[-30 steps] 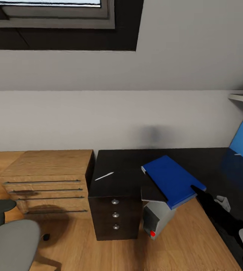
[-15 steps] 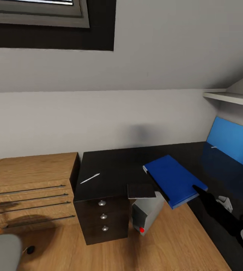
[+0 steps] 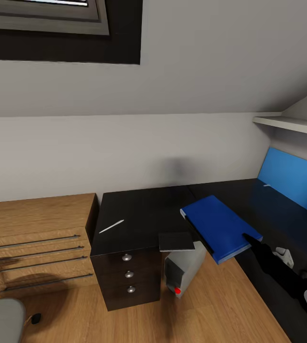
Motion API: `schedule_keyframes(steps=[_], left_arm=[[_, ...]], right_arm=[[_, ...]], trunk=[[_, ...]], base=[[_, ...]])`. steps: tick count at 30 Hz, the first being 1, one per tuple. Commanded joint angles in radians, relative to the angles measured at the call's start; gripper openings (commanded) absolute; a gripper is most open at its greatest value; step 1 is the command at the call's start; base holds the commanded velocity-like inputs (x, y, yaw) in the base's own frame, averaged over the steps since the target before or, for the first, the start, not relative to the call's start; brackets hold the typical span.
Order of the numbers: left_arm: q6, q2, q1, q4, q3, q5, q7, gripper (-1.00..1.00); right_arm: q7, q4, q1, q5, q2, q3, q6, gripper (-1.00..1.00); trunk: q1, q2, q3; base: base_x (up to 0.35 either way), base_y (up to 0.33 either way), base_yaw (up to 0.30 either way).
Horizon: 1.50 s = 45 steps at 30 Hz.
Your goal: In the bedroom, organize the workspace by keeping the computer under the desk, ensuring the monitor is on the desk, placing the keyboard on the desk next to the monitor, placing the mouse on the desk next to the keyboard, moving the folder from the swivel chair onto the desk next to the mouse, stacking the notebook on top of the folder with the pen on top of the notebook, and positioning the swivel chair next to the desk.
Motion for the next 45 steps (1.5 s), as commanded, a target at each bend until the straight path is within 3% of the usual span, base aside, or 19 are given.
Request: schedule_keyframes(steps=[1, 7, 11, 13, 15, 16, 20, 21, 23, 26, 28, 33, 45], left_arm=[[-0.001, 0.0, 0.0, -0.001, -0.009, 0.003, 0.007, 1.0], [0.001, 0.001, 0.0, -0.001, -0.008, 0.003, 0.01, 1.0], [0.003, 0.0, 0.0, -0.001, -0.006, 0.003, 0.012, 1.0], [0.003, 0.0, 0.0, -0.001, -0.005, 0.004, 0.012, 1.0], [0.004, -0.001, 0.0, -0.001, -0.005, 0.004, 0.012, 1.0], [0.004, -0.001, 0.0, -0.001, -0.004, 0.004, 0.012, 1.0], [0.004, -0.001, 0.0, -0.001, -0.004, 0.004, 0.012, 1.0], [0.004, -0.001, 0.0, -0.001, -0.004, 0.004, 0.012, 1.0], [0.004, -0.001, 0.0, -0.001, -0.004, 0.004, 0.012, 1.0], [0.004, -0.001, 0.0, -0.001, -0.003, 0.005, 0.012, 1.0], [0.003, -0.002, 0.0, -0.001, -0.004, 0.006, 0.012, 1.0], [0.002, -0.01, 0.0, -0.001, -0.006, 0.004, 0.012, 1.0], [-0.001, -0.015, 0.0, -0.001, -0.004, 0.006, 0.012, 1.0]], right_arm=[[0.004, 0.0, -0.001, 0.0, 0.0, -0.002, 0.006, -1.0], [-0.003, 0.008, -0.002, 0.011, 0.003, 0.003, -0.033, -1.0], [-0.064, 0.067, -0.021, 0.012, 0.016, 0.009, -0.254, -1.0], [-0.135, 0.117, -0.074, 0.01, 0.026, 0.026, -0.372, -1.0], [-0.187, 0.165, -0.131, 0.008, 0.044, 0.048, -0.436, -1.0], [-0.225, 0.233, -0.193, 0.01, 0.067, 0.065, -0.492, -1.0], [-0.26, 0.438, -0.354, 0.014, 0.1, 0.084, -0.669, -1.0], [-0.262, 0.462, -0.372, 0.014, 0.102, 0.085, -0.693, -1.0], [-0.267, 0.616, -0.472, 0.016, 0.12, 0.089, -0.853, -1.0], [-0.268, 0.691, -0.504, 0.016, 0.136, 0.09, -0.951, -1.0], [-0.265, 0.779, -0.517, 0.015, 0.181, 0.089, -1.097, -1.0], [-0.224, 0.795, -0.519, 0.008, 0.2, 0.082, -1.142, -1.0], [-0.199, 0.806, -0.518, 0.003, 0.197, 0.078, -1.145, -1.0]], trunk=[[0.0, -0.001, -0.001], [0.0, -0.001, -0.001], [0.0, -0.001, -0.001], [0.0, -0.001, -0.001], [0.0, -0.001, -0.001], [0.0, -0.001, -0.001], [0.0, -0.001, -0.001], [0.0, -0.001, -0.001], [0.0, -0.001, -0.001], [0.0, -0.001, -0.001], [0.0, -0.001, -0.001], [0.0, -0.001, -0.001], [0.0, -0.001, -0.001]], base=[[0.0, 0.0, 0.0], [0.0, 0.0, 0.0], [0.0, 0.0, 0.0], [0.0, 0.0, 0.0], [0.0, 0.0, 0.0], [0.0, 0.0, 0.0], [0.0, 0.0, 0.0], [0.0, 0.0, 0.0], [0.0, 0.0, 0.0], [0.0, 0.0, 0.0], [0.0, 0.0, 0.0], [0.0, 0.0, 0.0], [0.0, 0.0, -0.006]])
